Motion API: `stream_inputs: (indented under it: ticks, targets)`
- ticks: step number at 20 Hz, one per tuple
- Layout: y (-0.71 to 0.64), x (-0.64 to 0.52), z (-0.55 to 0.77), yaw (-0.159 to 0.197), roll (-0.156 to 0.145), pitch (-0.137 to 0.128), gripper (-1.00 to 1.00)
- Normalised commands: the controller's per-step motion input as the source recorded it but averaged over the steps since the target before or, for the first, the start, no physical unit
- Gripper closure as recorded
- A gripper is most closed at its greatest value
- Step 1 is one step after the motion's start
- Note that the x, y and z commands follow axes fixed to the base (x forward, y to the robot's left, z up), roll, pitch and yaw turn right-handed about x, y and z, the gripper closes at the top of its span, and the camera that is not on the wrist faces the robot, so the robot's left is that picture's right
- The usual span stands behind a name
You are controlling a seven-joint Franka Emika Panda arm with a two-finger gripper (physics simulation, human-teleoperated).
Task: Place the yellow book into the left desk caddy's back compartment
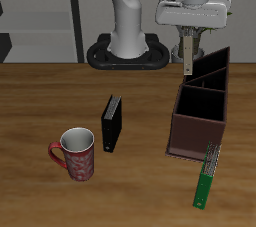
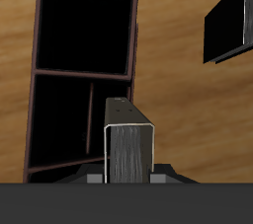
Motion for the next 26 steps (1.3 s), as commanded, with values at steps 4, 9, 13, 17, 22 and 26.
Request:
stream_inputs:
  ticks: [4, 9, 13, 17, 22, 26]
  targets:
    - [0.28, 0.11, -0.04, 0.009, 0.046, 0.005, 1.00]
    - [0.17, 0.14, -0.02, 0.001, 0.017, 0.007, 1.00]
    - [0.12, 0.13, -0.01, -0.004, 0.015, 0.007, 1.00]
    - [0.13, 0.12, 0.00, -0.008, 0.015, 0.006, 1.00]
    - [0.16, 0.12, -0.08, -0.002, 0.021, 0.016, 1.00]
    - [0.18, 0.07, -0.13, -0.005, 0.036, 0.021, 1.00]
